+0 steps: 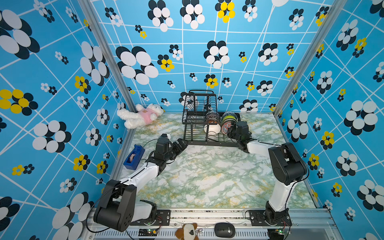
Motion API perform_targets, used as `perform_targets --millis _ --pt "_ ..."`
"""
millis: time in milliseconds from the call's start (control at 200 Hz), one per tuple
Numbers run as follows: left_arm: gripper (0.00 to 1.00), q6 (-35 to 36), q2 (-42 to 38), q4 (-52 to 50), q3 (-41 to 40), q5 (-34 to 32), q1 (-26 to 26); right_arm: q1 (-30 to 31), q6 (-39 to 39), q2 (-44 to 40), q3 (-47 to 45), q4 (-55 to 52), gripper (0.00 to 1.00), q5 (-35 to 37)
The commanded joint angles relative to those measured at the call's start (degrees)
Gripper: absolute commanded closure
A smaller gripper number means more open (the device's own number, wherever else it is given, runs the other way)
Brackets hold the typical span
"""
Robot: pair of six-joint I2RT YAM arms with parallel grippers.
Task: Load bowls into a dish rack
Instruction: Place the bowl in the dish rack, then reset both arms
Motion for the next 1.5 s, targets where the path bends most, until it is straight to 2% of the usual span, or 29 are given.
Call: perform_targets --millis 0,255,430,510,650,795,905,1020,1135,1265,1380,1495 --pt "0.01 1.28 -1.34 -1.11 -0.82 -0.46 0.48 0.32 -0.02 -0.98 -0.48 0.28 0.43 0.17" --pt "0.01 1.26 -1.95 -1.79 -0.65 -0.33 0.36 0.34 -0.19 -3.04 -2.97 1.67 0.31 -0.05" --pt "0.01 1.65 -2.96 -2.90 -0.64 -0.73 0.44 0.33 -1.96 -5.47 -5.11 2.76 0.13 0.22" --pt "0.01 1.91 -3.41 -3.45 -0.74 -1.02 0.52 0.33 -3.15 -6.72 -6.14 3.69 0.01 0.12" --pt "0.01 2.49 -2.98 -5.17 0.38 -1.05 0.43 0.20 -5.68 -9.96 -8.76 5.35 0.01 -0.22" --pt "0.01 3.28 -2.63 -8.59 1.77 -0.32 0.17 -0.03 -12.50 -15.01 -10.74 3.84 0.01 0.39" --pt "0.01 4.97 -3.60 -10.66 1.93 0.57 -0.03 -0.04 -21.99 -18.27 -10.84 0.47 0.00 0.37" --pt "0.01 10.09 -5.60 -17.33 4.02 -1.26 0.02 -0.03 -34.27 -21.25 -9.37 -5.65 0.01 0.32" --pt "0.01 16.28 -7.70 -24.13 6.90 -6.39 0.15 -0.33 -46.58 -23.60 -8.44 -10.04 0.01 1.12" --pt "0.01 22.79 -10.45 -29.10 9.07 -17.82 0.31 -0.97 -59.00 -26.39 -8.80 -15.89 0.01 5.20" --pt "0.01 27.12 -13.65 -25.48 6.74 -28.75 0.28 -2.59 -66.83 -29.35 -9.74 -21.05 0.01 8.17" --pt "0.01 31.23 -15.82 -19.20 1.70 -44.39 0.40 -5.25 -70.32 -32.98 -13.04 -24.15 0.01 10.71"
